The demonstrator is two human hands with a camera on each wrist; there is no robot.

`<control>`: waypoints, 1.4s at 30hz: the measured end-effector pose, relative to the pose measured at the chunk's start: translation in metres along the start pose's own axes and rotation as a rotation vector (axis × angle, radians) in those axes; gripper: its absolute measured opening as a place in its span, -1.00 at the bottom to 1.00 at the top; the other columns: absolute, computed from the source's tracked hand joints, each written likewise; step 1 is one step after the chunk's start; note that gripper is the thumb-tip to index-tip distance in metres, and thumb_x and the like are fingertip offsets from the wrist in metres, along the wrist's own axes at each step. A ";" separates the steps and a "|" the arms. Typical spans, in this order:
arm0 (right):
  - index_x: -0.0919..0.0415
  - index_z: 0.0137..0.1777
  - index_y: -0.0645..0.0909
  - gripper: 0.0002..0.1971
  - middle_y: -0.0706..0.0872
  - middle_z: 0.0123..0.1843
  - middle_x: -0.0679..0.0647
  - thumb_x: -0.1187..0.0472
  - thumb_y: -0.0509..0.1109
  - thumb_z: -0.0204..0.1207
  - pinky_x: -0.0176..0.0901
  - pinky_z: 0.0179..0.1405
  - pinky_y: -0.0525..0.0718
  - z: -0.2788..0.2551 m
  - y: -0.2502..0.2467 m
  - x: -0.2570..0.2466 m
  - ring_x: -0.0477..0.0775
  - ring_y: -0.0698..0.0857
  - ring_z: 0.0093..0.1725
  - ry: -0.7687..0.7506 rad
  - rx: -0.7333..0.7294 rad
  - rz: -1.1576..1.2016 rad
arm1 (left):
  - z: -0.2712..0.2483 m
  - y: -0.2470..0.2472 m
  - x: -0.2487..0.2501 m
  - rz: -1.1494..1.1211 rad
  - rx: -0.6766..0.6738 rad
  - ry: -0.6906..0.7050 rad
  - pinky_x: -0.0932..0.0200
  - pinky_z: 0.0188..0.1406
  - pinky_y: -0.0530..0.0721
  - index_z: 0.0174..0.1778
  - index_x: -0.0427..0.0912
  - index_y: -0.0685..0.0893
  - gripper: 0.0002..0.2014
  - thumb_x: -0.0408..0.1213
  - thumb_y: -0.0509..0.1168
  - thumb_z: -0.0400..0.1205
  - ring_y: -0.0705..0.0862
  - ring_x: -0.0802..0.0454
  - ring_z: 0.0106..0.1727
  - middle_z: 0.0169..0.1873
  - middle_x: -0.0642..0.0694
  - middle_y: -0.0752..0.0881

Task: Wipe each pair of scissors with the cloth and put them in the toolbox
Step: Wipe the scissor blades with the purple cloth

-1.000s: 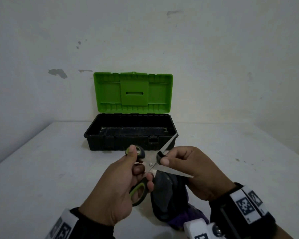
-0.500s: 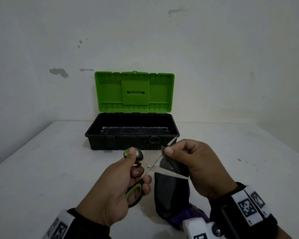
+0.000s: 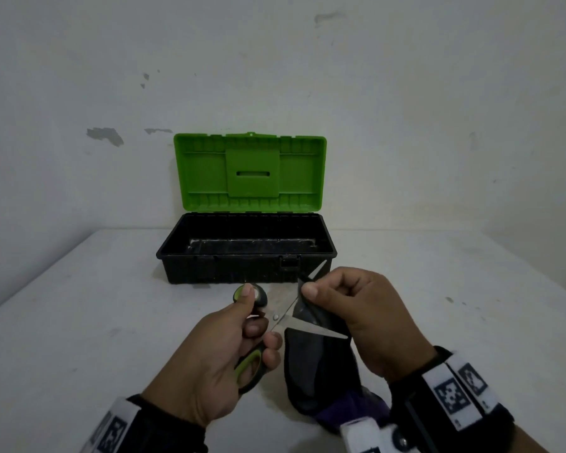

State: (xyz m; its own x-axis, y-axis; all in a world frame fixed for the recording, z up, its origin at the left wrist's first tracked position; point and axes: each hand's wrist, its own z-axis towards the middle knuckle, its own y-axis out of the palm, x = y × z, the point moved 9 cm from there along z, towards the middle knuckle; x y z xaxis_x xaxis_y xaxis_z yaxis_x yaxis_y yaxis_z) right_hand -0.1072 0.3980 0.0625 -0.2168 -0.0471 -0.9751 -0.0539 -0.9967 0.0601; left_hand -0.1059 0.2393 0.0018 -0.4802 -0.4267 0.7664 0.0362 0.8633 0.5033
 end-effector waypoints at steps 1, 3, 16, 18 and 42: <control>0.27 -0.35 0.75 -0.84 0.80 -0.36 0.29 0.19 0.63 0.22 -0.17 -0.37 0.69 0.001 -0.002 0.000 0.10 0.74 -0.40 -0.002 0.012 0.000 | 0.000 0.000 -0.001 -0.004 -0.001 0.000 0.23 -0.69 0.51 -0.26 -0.16 0.49 -0.62 0.08 0.22 0.67 0.49 0.04 -0.59 -0.51 -0.08 0.34; 0.29 -0.34 0.75 -0.80 0.80 -0.35 0.30 0.15 0.64 0.21 -0.11 -0.31 0.69 0.006 -0.012 0.001 0.14 0.74 -0.39 -0.008 0.060 0.031 | 0.000 0.001 -0.002 -0.022 -0.003 -0.006 0.23 -0.70 0.50 -0.23 -0.17 0.49 -0.64 0.07 0.22 0.68 0.48 0.04 -0.59 -0.51 -0.08 0.34; 0.22 -0.38 0.72 -0.80 0.78 -0.35 0.28 0.10 0.63 0.22 -0.07 -0.28 0.68 0.004 -0.005 0.008 0.14 0.71 -0.37 0.007 0.030 0.067 | 0.000 -0.001 0.004 0.016 0.006 0.055 0.21 -0.67 0.46 -0.15 -0.15 0.52 -0.68 0.06 0.21 0.69 0.47 0.05 -0.58 -0.53 -0.05 0.34; 0.23 -0.38 0.72 -0.82 0.79 -0.37 0.24 0.14 0.61 0.24 -0.15 -0.35 0.68 -0.002 0.002 0.007 0.09 0.71 -0.40 0.004 -0.002 0.026 | 0.000 0.000 0.004 0.032 0.011 0.065 0.21 -0.68 0.45 -0.20 -0.15 0.50 -0.66 0.06 0.21 0.69 0.46 0.05 -0.58 -0.53 -0.06 0.33; -0.18 -0.33 0.67 -0.86 0.71 -0.37 -0.29 -0.03 0.58 0.38 -0.50 -0.27 0.55 -0.023 0.029 -0.041 -0.21 0.69 -0.24 -0.465 0.009 -0.785 | -0.027 0.012 0.049 0.445 0.128 0.723 0.03 -0.47 0.73 -0.12 -0.06 0.56 -0.71 0.02 0.08 0.73 0.63 -0.06 -0.49 -0.64 0.04 0.52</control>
State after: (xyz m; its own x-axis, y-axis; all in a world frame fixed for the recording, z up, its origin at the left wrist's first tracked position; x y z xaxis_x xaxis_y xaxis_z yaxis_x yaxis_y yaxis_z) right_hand -0.0772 0.3691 0.0995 -0.4858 0.6777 -0.5520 -0.3594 -0.7306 -0.5806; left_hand -0.1055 0.2222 0.0558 0.2333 -0.0700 0.9699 -0.0317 0.9963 0.0795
